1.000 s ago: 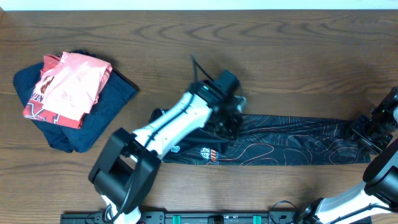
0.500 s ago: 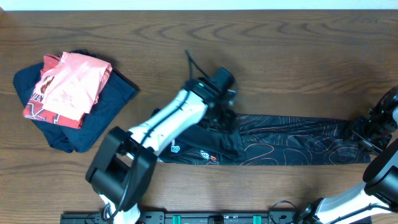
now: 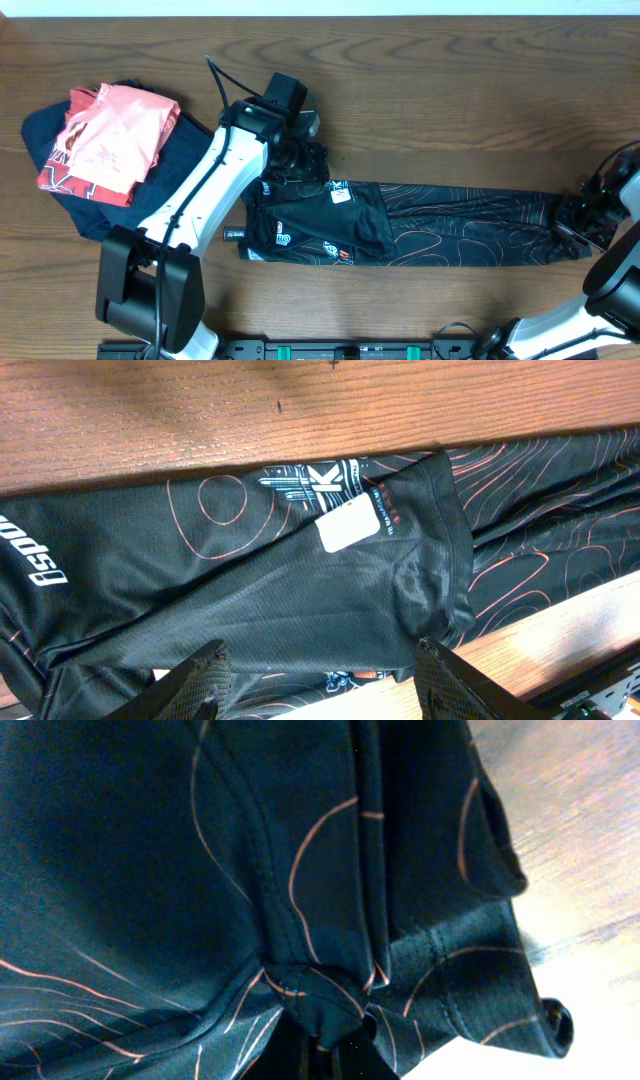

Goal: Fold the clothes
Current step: 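Release the folded end and lift the left gripper above the jersey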

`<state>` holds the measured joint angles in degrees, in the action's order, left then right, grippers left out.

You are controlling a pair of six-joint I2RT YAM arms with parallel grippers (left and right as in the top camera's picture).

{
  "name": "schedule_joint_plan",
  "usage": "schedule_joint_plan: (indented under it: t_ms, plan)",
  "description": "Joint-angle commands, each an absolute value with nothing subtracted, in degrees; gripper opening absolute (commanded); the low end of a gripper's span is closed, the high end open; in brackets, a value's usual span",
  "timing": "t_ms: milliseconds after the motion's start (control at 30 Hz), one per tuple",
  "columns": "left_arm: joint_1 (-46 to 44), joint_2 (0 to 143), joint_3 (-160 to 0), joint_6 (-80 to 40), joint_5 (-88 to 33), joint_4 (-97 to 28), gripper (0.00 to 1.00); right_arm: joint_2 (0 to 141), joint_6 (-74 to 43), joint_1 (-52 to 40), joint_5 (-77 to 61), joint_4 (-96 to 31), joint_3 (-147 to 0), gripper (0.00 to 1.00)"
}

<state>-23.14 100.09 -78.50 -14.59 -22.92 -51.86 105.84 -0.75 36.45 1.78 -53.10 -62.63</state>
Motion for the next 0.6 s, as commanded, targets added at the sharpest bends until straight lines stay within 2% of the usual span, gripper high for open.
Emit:
schedule_joint_plan:
  t_ms: [0, 200, 467, 533, 567]
  plan:
    - [-23.16, 99.72, -79.79, -14.0, -22.39, -52.01, 0.6, 106.5, -0.14, 37.28, 3.7, -56.01, -66.41, 0.01]
    - [-23.16, 99.72, -79.79, -14.0, -22.39, -52.1, 0.6, 106.5, -0.14, 38.41, 4.6, -61.87, -73.97, 0.05]
    - [-23.16, 99.72, -79.79, -14.02, -22.39, -52.18, 0.6, 106.5, -0.14, 38.74, 9.06, -61.73, -74.24, 0.06]
    - [-23.16, 99.72, -79.79, -14.02, -22.41, -52.49, 0.6, 106.5, -0.16, 38.85, 11.03, -61.73, -74.06, 0.1]
    - [-23.16, 99.72, -79.79, -14.02, -22.41, -52.69, 0.6, 106.5, -0.16, 39.0, 11.53, -61.69, -73.91, 0.17]
